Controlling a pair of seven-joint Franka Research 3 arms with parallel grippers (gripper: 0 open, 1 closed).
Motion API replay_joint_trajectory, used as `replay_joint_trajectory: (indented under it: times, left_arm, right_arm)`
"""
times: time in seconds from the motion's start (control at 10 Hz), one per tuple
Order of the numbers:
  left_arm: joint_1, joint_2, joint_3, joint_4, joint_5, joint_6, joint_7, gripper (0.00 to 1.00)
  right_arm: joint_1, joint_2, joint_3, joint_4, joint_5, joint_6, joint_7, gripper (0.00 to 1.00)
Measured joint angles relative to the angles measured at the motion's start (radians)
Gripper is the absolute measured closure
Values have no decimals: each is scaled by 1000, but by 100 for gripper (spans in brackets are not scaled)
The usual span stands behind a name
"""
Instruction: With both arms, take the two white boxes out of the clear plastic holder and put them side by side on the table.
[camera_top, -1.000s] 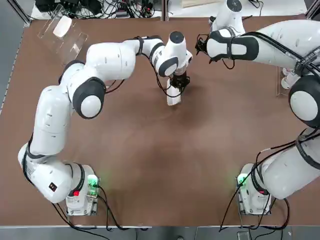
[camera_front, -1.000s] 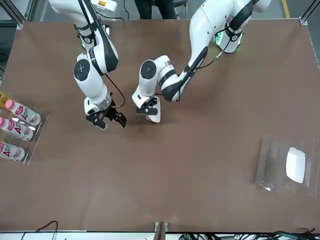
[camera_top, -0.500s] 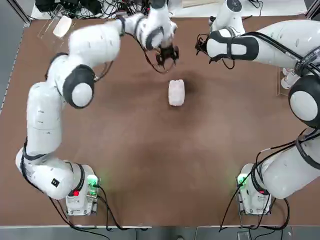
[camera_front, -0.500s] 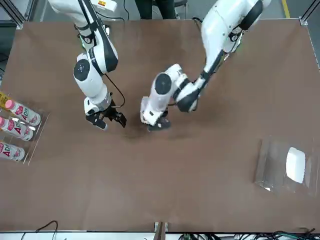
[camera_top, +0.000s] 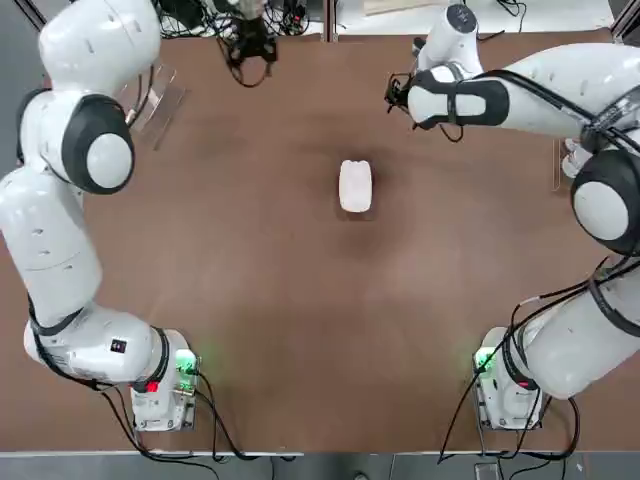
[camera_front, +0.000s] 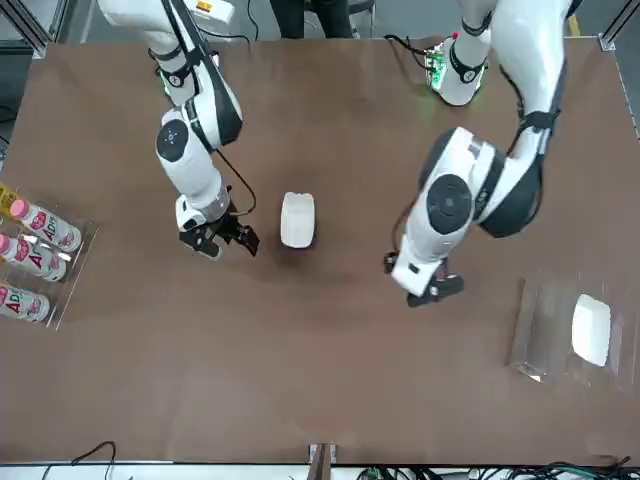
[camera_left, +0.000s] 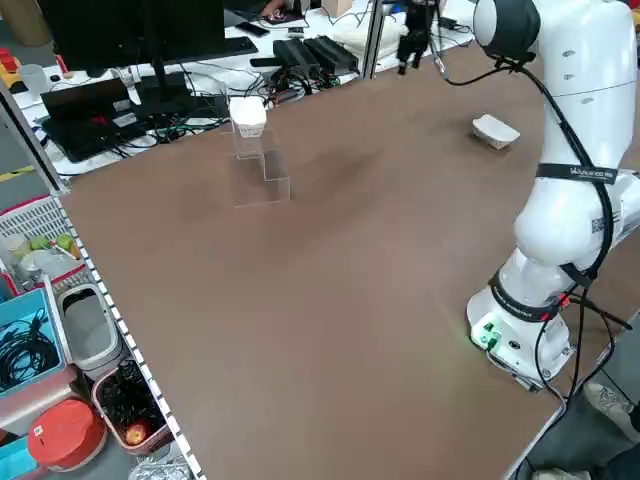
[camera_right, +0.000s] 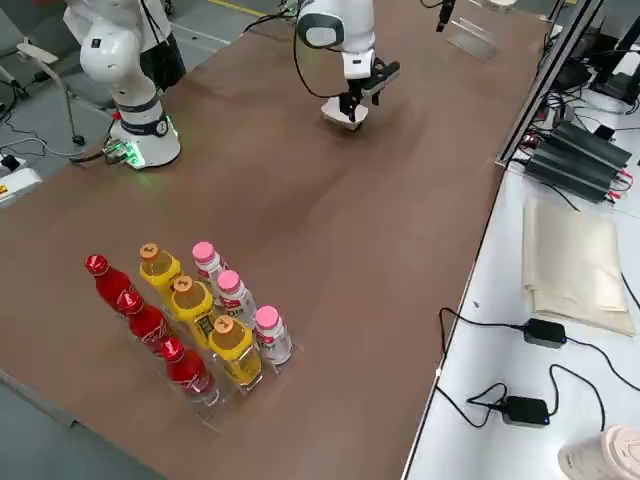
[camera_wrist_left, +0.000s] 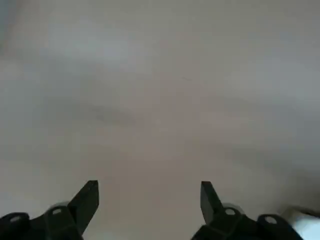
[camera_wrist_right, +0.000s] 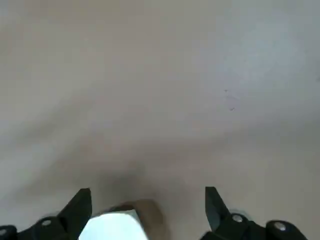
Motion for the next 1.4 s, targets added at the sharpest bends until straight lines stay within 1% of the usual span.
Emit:
replay_joint_trajectory:
  times: [0.1,0.2,0.3,0.4,0.6,0.9,1.1,1.2,1.3,1.4]
  left_arm:
    - [29,-8,1,-12,87,-28,40,11]
    - [61,-11,0,-30,158,-32,102,11]
    - [102,-11,1,-40,209,-32,194,12]
    - [150,-12,1,-42,243,-27,281,13]
    - [243,-13,1,-51,319,21,446,15]
    - [380,-12,1,-148,402,212,646,21]
    - [437,-7,3,-180,499,254,731,26]
    - [457,-4,3,-184,519,270,762,30]
    - [469,1,4,-187,523,283,781,39]
    - [477,10,4,-189,524,292,785,46]
  right_arm:
    - [26,31,1,-22,0,81,0,0]
    - [54,62,2,-62,0,190,0,0]
    - [82,95,3,-110,0,295,0,0]
    - [105,116,3,-137,0,346,2,0]
    - [125,125,3,-146,0,359,9,0]
    - [202,147,3,-148,0,380,84,0]
    - [210,160,1,-148,0,385,91,2]
    - [210,163,-2,-148,0,386,91,4]
    - [210,165,-2,-148,0,387,91,8]
    - [210,167,-2,-148,0,388,91,12]
